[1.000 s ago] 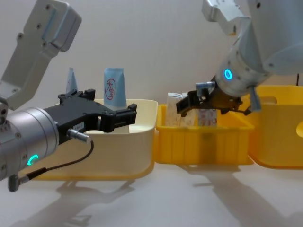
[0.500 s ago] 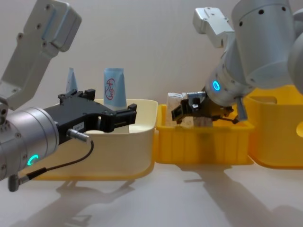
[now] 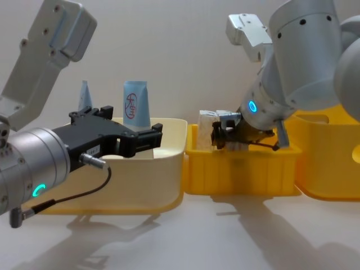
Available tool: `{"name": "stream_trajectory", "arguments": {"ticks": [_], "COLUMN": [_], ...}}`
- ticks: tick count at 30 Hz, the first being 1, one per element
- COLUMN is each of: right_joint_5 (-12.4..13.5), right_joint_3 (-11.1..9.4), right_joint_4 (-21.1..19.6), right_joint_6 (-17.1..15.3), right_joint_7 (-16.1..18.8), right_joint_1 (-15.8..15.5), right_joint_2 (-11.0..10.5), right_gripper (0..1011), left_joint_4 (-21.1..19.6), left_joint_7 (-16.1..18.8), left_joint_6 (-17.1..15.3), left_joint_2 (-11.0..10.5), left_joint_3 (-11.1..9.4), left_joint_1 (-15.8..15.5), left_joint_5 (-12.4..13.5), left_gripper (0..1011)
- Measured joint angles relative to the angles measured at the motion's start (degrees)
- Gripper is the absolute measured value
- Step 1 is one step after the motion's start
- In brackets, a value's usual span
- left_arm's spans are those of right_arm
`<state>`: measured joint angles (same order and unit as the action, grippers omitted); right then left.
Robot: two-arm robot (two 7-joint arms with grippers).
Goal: Bimanual collaborative sorting of washing and personal care products
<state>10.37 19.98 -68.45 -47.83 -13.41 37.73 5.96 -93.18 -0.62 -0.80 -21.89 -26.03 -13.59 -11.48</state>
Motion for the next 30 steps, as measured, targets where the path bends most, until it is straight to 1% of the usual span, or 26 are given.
{"name": "stream_trajectory", "arguments": {"ticks": [4, 7, 30], "right_joint_5": [-0.04, -0.07, -0.17], "right_joint_3": [0.01, 0.04, 0.01], "right_joint_4": [0.26, 0.41, 0.83], "right_joint_6": [0.14, 0.28, 0.53], "right_joint_7": [-0.03, -0.04, -0.07], "right_joint_1": [0.09, 0.13, 0.26], "right_joint_2": [0.05, 0.09, 0.21], "right_gripper": [415, 404, 404], "left_joint_4": [0.00, 0.00, 0.00], "left_joint_7": [0.00, 0.00, 0.00], "left_joint_6": [0.00, 0.00, 0.00], "left_joint_2": [0.00, 0.00, 0.00], "left_joint_3": [0.00, 0.00, 0.00], "left_joint_1": [0.00, 0.00, 0.00], "left_joint_5": [0.00, 0.00, 0.00], "left_gripper": [1003, 1003, 1003]}}
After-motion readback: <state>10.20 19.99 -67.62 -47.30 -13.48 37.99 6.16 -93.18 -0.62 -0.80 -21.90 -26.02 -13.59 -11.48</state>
